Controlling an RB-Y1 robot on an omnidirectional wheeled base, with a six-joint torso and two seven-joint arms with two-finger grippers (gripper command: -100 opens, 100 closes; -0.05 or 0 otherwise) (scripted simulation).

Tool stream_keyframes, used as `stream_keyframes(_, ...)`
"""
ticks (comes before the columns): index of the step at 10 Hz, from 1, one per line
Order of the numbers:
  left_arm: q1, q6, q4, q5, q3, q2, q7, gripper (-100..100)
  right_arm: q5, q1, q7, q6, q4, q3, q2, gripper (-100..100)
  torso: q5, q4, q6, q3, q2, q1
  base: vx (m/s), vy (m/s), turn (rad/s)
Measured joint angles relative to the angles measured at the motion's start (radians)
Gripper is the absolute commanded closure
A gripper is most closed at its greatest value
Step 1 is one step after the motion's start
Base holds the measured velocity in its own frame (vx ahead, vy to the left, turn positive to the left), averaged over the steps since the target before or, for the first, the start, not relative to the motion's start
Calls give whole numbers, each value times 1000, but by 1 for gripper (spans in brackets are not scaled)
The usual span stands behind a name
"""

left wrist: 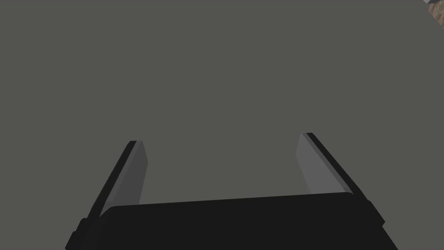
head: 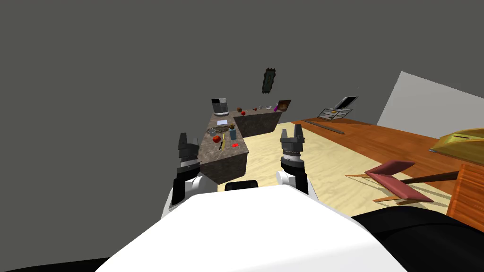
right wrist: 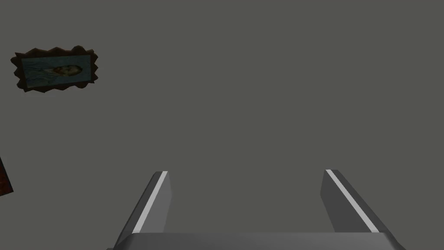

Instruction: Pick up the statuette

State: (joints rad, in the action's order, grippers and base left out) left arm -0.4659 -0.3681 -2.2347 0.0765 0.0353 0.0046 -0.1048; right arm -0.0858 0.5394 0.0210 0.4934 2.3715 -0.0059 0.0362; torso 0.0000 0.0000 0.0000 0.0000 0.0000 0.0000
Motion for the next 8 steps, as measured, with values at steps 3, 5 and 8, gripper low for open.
stream_keyframes(3, 38, 26, 12, 0, 15, 60, 30, -100, 0, 0, 0, 0, 0, 0, 0, 0, 0, 0, 0, 0, 0, -2, -2, -31, 115)
stream_keyframes(5, 86, 56, 34, -1, 34, 99, 68, -100, 0, 0, 0, 0, 0, 0, 0, 0, -1, 0, 0, 0, 0, -3, -5, -44, 160)
stream_keyframes(8, 175, 127, 74, -1, 73, 139, 147, -100, 0, 0, 0, 0, 0, 0, 0, 0, -1, 0, 0, 0, 0, -4, -2, -62, 154)
